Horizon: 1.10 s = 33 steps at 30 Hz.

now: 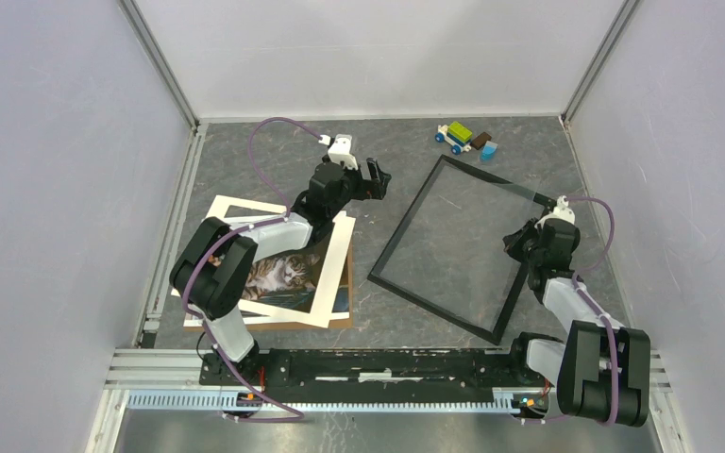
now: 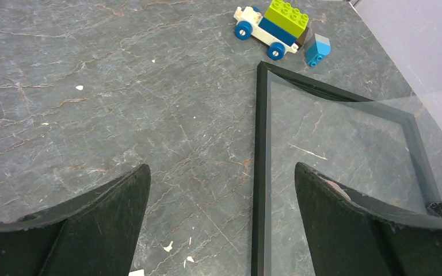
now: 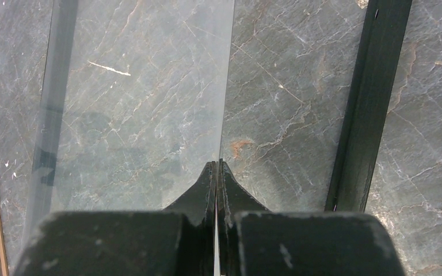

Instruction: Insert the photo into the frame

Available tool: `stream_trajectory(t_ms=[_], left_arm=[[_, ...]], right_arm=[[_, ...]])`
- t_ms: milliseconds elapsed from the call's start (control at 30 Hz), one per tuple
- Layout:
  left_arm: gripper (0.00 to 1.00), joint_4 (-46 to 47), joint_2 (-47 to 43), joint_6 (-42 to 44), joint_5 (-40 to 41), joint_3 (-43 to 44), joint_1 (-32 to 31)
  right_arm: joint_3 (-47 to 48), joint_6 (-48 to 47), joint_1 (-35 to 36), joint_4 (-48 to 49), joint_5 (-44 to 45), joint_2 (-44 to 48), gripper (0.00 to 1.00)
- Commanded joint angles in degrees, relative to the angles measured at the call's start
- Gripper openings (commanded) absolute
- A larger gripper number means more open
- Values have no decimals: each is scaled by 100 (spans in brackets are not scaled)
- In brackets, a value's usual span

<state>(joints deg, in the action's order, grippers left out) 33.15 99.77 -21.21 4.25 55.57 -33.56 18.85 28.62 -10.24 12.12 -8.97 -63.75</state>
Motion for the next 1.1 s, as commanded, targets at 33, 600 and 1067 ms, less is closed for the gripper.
stream_trajectory(t_ms=[33,600,1067], left_arm=[[100,245,12,-163,-48,182,6],[100,246,26,-182,-66,195,7],[100,255,3,-181,-72,173,7]], right_arm=[[181,-28,-17,193,-24,234,0],[35,131,40,379,-221,483,0],[89,216,57,289,-44,546,0]])
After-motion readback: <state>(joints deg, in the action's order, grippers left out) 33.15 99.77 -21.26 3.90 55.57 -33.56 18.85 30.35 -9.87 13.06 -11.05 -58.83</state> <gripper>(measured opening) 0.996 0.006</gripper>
